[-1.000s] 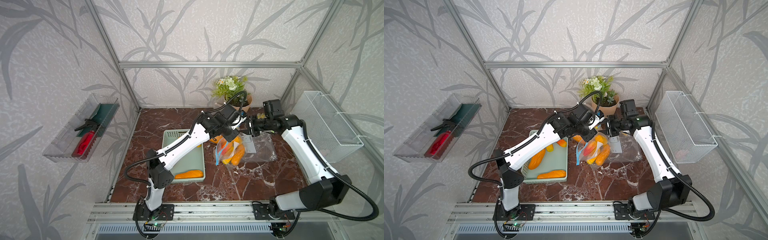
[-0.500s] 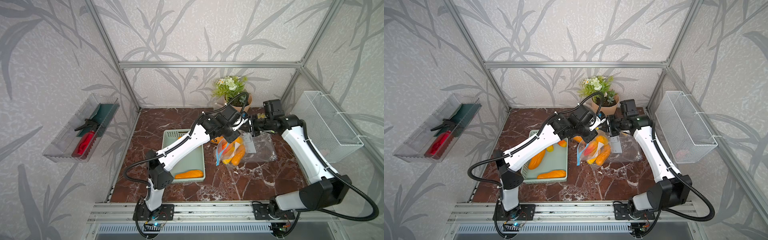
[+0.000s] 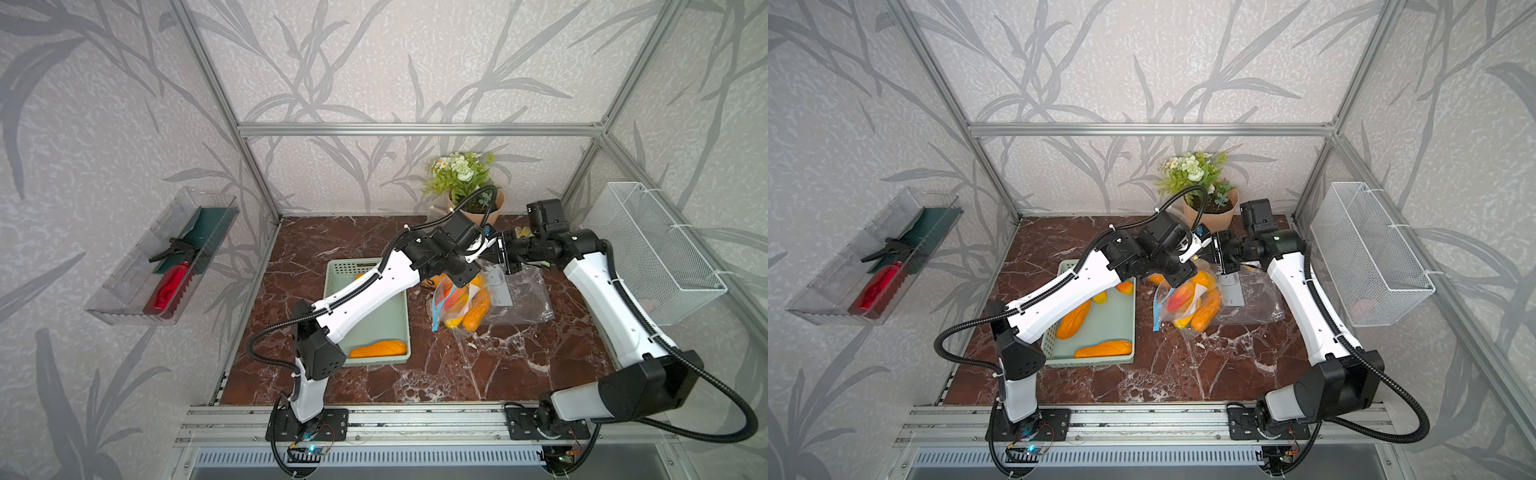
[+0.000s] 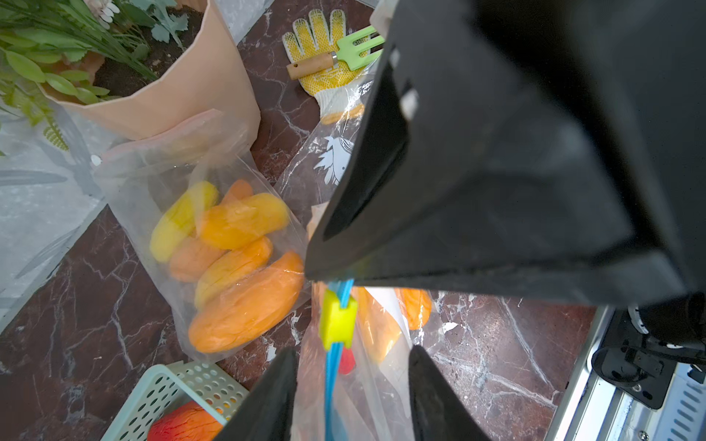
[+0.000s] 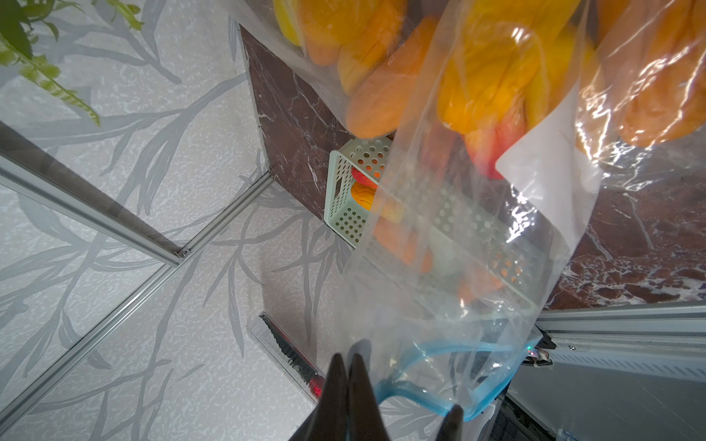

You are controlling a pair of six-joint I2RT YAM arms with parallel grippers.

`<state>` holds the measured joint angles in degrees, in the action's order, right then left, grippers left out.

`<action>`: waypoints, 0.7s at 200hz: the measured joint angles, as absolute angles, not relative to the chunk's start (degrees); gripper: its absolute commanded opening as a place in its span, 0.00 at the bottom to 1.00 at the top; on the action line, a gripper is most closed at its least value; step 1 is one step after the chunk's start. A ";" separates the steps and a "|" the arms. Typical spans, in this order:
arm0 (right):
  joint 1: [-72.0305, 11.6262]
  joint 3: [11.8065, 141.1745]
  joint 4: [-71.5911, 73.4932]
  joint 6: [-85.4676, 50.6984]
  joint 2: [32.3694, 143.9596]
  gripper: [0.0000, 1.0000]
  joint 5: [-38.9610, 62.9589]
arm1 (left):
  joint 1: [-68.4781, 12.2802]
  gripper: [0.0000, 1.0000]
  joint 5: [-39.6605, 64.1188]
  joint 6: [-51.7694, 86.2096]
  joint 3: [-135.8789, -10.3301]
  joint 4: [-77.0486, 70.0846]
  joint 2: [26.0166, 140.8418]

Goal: Place the mango in a zip-top bag and seal the zipper
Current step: Adjust the zipper food storage bag at the center of the board, then zip the zipper on the zipper food storage bag.

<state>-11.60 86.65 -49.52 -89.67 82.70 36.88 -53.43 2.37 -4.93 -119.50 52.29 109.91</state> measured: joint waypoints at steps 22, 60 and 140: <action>-11.60 88.03 -49.91 -89.03 82.70 0.00 36.49 | -53.41 0.51 2.44 -5.21 -119.20 50.76 109.47; -11.55 88.55 -50.59 -88.31 82.70 0.00 36.45 | -52.90 0.54 2.37 -5.78 -119.26 48.58 109.40; -11.51 88.42 -51.35 -87.85 82.48 0.00 36.27 | -51.53 0.47 2.96 -8.86 -113.27 41.69 106.19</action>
<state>-11.51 88.42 -51.35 -87.85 82.48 36.27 -51.53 2.96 -8.86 -113.27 41.69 106.19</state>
